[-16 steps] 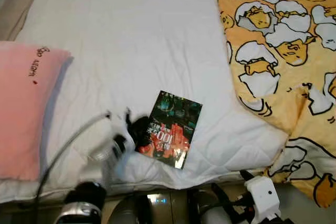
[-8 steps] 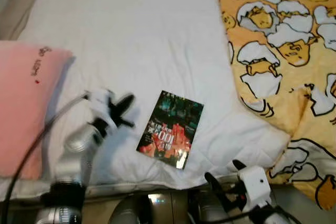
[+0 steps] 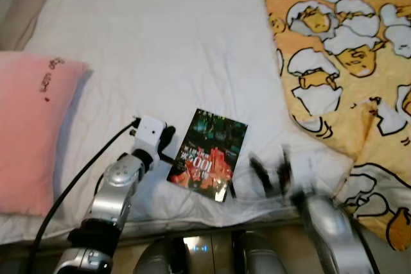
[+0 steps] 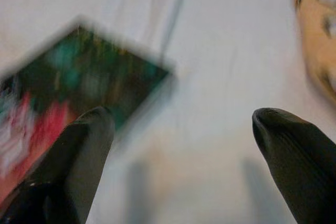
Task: Clean up the room
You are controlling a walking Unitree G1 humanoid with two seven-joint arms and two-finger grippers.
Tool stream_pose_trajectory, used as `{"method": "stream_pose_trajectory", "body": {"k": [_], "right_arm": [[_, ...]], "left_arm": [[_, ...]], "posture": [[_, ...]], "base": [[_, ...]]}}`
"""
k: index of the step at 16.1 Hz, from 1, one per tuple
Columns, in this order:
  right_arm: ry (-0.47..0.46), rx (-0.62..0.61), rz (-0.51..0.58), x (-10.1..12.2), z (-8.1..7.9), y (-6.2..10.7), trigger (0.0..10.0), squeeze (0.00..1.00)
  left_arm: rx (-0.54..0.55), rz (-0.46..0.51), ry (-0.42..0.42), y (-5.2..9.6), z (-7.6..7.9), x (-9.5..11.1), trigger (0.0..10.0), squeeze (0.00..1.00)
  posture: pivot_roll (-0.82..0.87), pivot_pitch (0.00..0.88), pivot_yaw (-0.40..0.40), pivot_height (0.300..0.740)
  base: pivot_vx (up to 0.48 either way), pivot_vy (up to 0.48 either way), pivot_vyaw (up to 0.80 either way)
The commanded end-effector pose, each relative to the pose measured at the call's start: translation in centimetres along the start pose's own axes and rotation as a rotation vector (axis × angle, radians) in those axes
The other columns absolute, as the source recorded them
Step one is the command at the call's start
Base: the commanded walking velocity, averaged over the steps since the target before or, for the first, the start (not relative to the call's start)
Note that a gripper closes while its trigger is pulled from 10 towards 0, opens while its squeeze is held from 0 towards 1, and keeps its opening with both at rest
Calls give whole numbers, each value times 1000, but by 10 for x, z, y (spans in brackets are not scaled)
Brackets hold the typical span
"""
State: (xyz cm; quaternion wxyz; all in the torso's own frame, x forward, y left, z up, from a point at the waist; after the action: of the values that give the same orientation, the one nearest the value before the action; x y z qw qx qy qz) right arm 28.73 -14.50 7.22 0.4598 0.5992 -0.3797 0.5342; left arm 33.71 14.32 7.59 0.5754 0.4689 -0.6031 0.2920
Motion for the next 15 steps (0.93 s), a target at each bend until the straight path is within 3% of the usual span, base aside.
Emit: {"method": "stream_pose_trajectory", "body": {"k": [1, 3, 4, 6, 9, 10, 11, 15], "right_arm": [[-46, -26, -40, -11, 5, -2, 10000, 0], [-100, -37, -16, -3, 7, -27, 10000, 0], [-144, -38, -9, 0, 6, -38, 10000, 1000], [-184, -36, -7, 1, -1, -52, 10000, 1000], [-263, -56, -30, -6, -12, -67, 10000, 1000], [-265, -59, -31, -7, -13, -69, 10000, 1000], [-285, -77, -23, -6, -13, -72, 10000, 0], [-300, -118, -14, -8, -11, -76, 10000, 0]], "left_arm": [[-14, 30, -44, 6, 5, 2, 10000, 0], [-77, 36, -117, 22, 23, -2, 10000, 0], [-75, 21, -116, 32, 25, -7, 10000, 0], [-36, -20, -106, 54, 16, -16, 10000, 0], [-1, -50, -115, 78, 9, -18, 10000, 0], [0, -51, -116, 79, 9, -18, 10000, 0], [5, -63, -114, 84, 10, -18, 10000, 0], [19, -90, -105, 92, 9, -20, 10000, 0]], "posture": [[-148, 247, 29, 740], [-98, 273, 41, 740], [-74, 288, 43, 740], [-30, 308, 44, 740], [37, 341, 54, 740], [37, 341, 54, 740], [44, 347, 55, 740], [49, 354, 53, 740]], "base": [[0, 0, 0], [0, 0, 0], [0, 0, 0], [0, 0, 0], [0, 0, 0], [0, 0, 0], [0, 0, 0], [0, 0, 0]]}}
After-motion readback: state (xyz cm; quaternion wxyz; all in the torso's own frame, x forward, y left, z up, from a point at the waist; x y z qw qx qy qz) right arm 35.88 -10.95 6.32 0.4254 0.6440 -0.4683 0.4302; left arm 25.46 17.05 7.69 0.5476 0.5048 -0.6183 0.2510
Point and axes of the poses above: a point about 5 cm out from each wrist's last joint towards the gripper, its own y axis pointing back from the gripper into the wrist, its own x axis along the axis of the wrist's last joint, z = x × y, the point moved 3 cm from there along -y, pointing out of the wrist towards the gripper, and after that the axes turned 1 degree about -y, right-handed, at the moved point
